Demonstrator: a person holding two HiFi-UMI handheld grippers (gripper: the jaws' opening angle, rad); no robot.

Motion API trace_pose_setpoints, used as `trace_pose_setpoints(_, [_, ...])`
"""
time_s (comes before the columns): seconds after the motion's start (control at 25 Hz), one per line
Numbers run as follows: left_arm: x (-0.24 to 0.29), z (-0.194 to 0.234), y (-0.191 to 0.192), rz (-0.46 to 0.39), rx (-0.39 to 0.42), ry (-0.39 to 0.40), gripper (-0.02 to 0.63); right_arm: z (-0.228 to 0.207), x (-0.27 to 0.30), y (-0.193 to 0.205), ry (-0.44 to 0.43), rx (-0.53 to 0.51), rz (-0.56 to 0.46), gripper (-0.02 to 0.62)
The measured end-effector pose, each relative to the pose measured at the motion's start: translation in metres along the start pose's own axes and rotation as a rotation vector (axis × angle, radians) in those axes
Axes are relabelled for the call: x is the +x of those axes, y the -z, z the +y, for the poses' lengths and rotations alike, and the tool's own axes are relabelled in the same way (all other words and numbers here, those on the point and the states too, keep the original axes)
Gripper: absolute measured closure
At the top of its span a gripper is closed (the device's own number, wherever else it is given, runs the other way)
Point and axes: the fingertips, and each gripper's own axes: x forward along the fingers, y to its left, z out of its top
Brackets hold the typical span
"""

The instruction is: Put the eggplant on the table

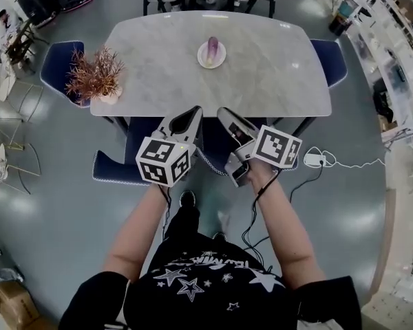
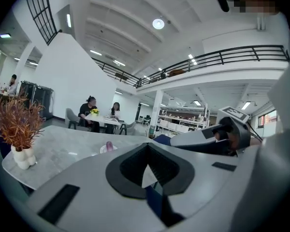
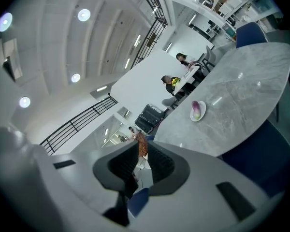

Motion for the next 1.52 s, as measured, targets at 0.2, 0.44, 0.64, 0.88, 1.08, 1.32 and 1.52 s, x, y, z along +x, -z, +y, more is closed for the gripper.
trace_pose_setpoints(0.2, [-0.033,-0.062,-0.004,-0.024,0.012,-0.018,0.599,0.025,-0.061,0.013,-0.012,-0.074,0.022,0.535])
trace_pose_setpoints(0.44, [-0.071,-0.117,-0.004,-0.079,0.009,-0.050,0.599,0.047,-0.120,0.029,-0.014,-0.216,0.008,0.535])
trace_pose_setpoints(0.64, [-0.087,-0.165,0.012,-0.068,-0.011,-0.047,0.598,0.053,-0.169,0.039,0.014,-0.296,-0.015,0.535])
trace_pose_setpoints(0.88, [-0.086,-0.209,0.018,-0.050,-0.006,-0.007,0.599,0.049,-0.219,0.040,0.071,-0.339,-0.038,0.535])
trace_pose_setpoints(1.08, [-0.072,-0.244,0.023,-0.046,0.001,0.048,0.599,0.041,-0.248,0.040,0.120,-0.399,-0.055,0.535])
trace_pose_setpoints(1.32, [-0.096,-0.233,0.032,-0.039,-0.002,0.039,0.600,0.052,-0.242,0.066,0.134,-0.449,-0.051,0.537])
trace_pose_setpoints(1.52, [-0.133,-0.212,0.032,-0.037,-0.012,0.022,0.599,0.078,-0.227,0.091,0.140,-0.464,-0.045,0.563])
